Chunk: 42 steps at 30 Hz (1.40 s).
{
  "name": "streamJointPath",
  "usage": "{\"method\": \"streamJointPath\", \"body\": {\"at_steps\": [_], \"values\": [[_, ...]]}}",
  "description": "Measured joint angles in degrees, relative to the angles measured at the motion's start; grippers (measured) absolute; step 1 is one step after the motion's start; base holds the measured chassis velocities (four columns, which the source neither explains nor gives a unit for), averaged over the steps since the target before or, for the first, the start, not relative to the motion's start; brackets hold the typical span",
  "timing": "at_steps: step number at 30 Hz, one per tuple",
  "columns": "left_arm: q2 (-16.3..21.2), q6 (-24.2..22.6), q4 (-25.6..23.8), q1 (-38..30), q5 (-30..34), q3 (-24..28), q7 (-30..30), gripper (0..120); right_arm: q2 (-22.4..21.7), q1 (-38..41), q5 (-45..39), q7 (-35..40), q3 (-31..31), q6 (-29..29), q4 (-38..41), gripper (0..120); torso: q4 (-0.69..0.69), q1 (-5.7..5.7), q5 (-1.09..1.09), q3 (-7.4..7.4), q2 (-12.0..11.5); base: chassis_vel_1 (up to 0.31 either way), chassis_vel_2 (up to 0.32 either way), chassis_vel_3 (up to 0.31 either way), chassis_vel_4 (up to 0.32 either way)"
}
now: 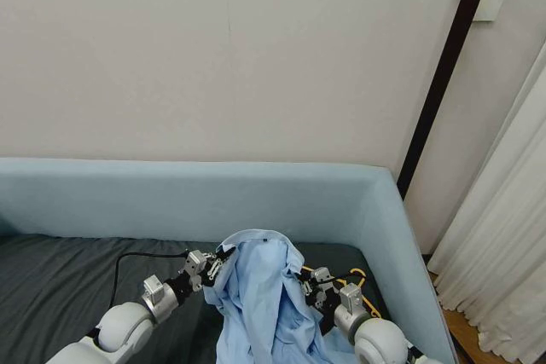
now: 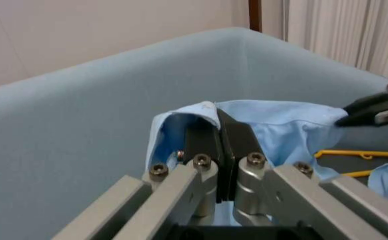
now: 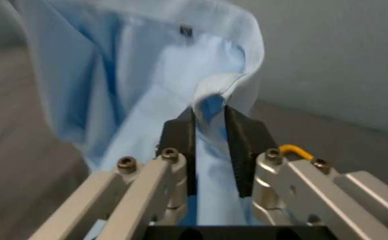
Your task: Pick up the clothes from the sofa and hang them on the clothes hanger.
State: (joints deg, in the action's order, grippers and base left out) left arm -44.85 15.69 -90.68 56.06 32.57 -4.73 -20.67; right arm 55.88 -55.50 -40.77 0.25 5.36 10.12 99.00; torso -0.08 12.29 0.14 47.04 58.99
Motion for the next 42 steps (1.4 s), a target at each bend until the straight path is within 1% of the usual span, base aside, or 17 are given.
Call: {"method": "streamJointPath", "body": {"at_steps": [2, 3, 5, 7, 8, 9, 12, 13, 14, 16, 17, 21, 26, 32, 35, 38, 42], "values": [[0.87, 0.15, -0.19, 0.07, 0.01, -0.94, -0.29, 0, -1.90, -0.96, -6.46, -2.49, -1.96, -0.94, 1.70, 30, 0.00, 0.00, 0.01, 0.00, 0.00, 0.000, 0.000, 0.000, 0.000], [0.87, 0.15, -0.19, 0.07, 0.01, -0.94, -0.29, 0, -1.90, -0.96, -6.46, -2.49, -1.96, -0.94, 1.70, 30, 0.00, 0.00, 0.01, 0.00, 0.00, 0.000, 0.000, 0.000, 0.000], [1.38, 0.44, -0.28, 0.19, 0.03, -1.69, -0.54, 0, -3.56, -1.55, -10.44, -2.84, -3.69, -1.02, 2.23, 39, 0.00, 0.00, 0.00, 0.00, 0.00, 0.000, 0.000, 0.000, 0.000], [1.71, 0.78, -0.46, 0.36, -0.14, -2.26, -0.76, 0, -4.70, -1.68, -11.72, -1.16, -5.31, 0.32, 1.95, 47, 0.00, 0.00, 0.01, 0.00, 0.00, 0.000, 0.000, 0.000, 0.000], [1.71, 0.78, -0.46, 0.36, -0.14, -2.26, -0.76, 0, -4.70, -1.68, -11.72, -1.16, -5.31, 0.32, 1.95, 47, 0.00, 0.00, 0.01, 0.00, 0.00, 0.000, 0.000, 0.000, 0.000], [1.92, 0.86, -0.69, 0.54, -0.31, -2.51, -0.88, 0, -5.24, -1.60, -11.76, 1.53, -6.21, 2.48, 1.44, 52, 0.00, 0.00, 0.00, 0.00, 0.00, 0.000, 0.000, 0.000, 0.000], [2.56, 1.01, -1.83, 1.24, -0.56, -2.85, -1.12, 0, -5.64, -0.13, -11.23, 11.69, -7.48, 12.29, -0.84, 67, -0.01, 0.00, 0.01, 0.00, 0.00, 0.000, 0.000, 0.000, 0.000], [2.56, 1.01, -1.83, 1.24, -0.56, -2.85, -1.12, 0, -5.64, -0.13, -11.23, 11.69, -7.48, 12.29, -0.84, 67, -0.01, 0.00, 0.01, 0.00, 0.00, 0.000, 0.000, 0.000, 0.000], [2.83, 1.09, -2.08, 1.38, -0.70, -2.94, -1.18, 0, -5.26, 0.50, -11.01, 13.51, -7.67, 15.25, -2.32, 72, 0.00, 0.00, 0.00, 0.00, 0.00, 0.000, 0.000, 0.000, 0.000], [3.36, 1.22, -2.52, 1.47, -0.75, -3.05, -1.23, 0, -3.81, 1.41, -8.85, 13.72, -7.66, 17.35, -5.29, 80, 0.00, 0.00, 0.02, 0.00, 0.00, 0.000, 0.000, 0.000, 0.000], [3.36, 1.22, -2.52, 1.47, -0.75, -3.05, -1.23, 0, -3.81, 1.41, -8.85, 13.72, -7.66, 17.35, -5.29, 80, 0.00, 0.00, 0.02, 0.00, 0.00, 0.000, 0.000, 0.000, 0.000], [4.67, 1.22, -3.83, 1.46, -0.66, -3.11, -1.15, 0, -0.27, 3.69, 0.54, 8.88, -6.13, 18.10, -13.54, 98, 0.01, 0.00, 0.01, 0.00, 0.00, 0.000, 0.000, 0.000, 0.000], [5.86, 1.12, -5.33, 1.90, -0.12, -3.66, -0.98, 0, 1.98, 6.23, 5.95, 5.00, -5.22, 17.85, -19.77, 100, 0.00, 0.00, 0.02, 0.01, 0.00, 0.000, 0.000, 0.000, 0.000], [6.57, 1.28, -6.19, 2.79, 0.27, -4.55, -0.85, 0, 3.72, 9.45, 9.73, 1.83, -4.50, 17.90, -24.97, 100, 0.01, 0.00, 0.01, 0.01, 0.00, 0.000, 0.000, 0.000, 0.000], [6.32, 1.92, -6.22, 3.20, 0.25, -4.79, -0.83, 0, 4.55, 11.54, 11.30, 0.92, -4.79, 23.07, -27.35, 100, 0.00, 0.00, 0.01, 0.01, 0.00, 0.000, 0.000, 0.000, 0.000], [5.95, 2.12, -6.08, 3.12, 0.23, -4.79, -0.82, 0, 4.90, 12.55, 12.70, -0.85, -5.41, 25.48, -28.99, 100, 0.00, 0.00, 0.00, 0.00, 0.00, 0.000, 0.000, 0.000, 0.000], [5.68, 2.19, -6.10, 2.81, 0.30, -4.77, -0.81, 0, 5.89, 14.14, 16.05, -3.29, -6.04, 25.60, -33.46, 100, -0.01, 0.00, 0.01, 0.01, 0.00, 0.000, 0.000, 0.000, 0.000]]}}
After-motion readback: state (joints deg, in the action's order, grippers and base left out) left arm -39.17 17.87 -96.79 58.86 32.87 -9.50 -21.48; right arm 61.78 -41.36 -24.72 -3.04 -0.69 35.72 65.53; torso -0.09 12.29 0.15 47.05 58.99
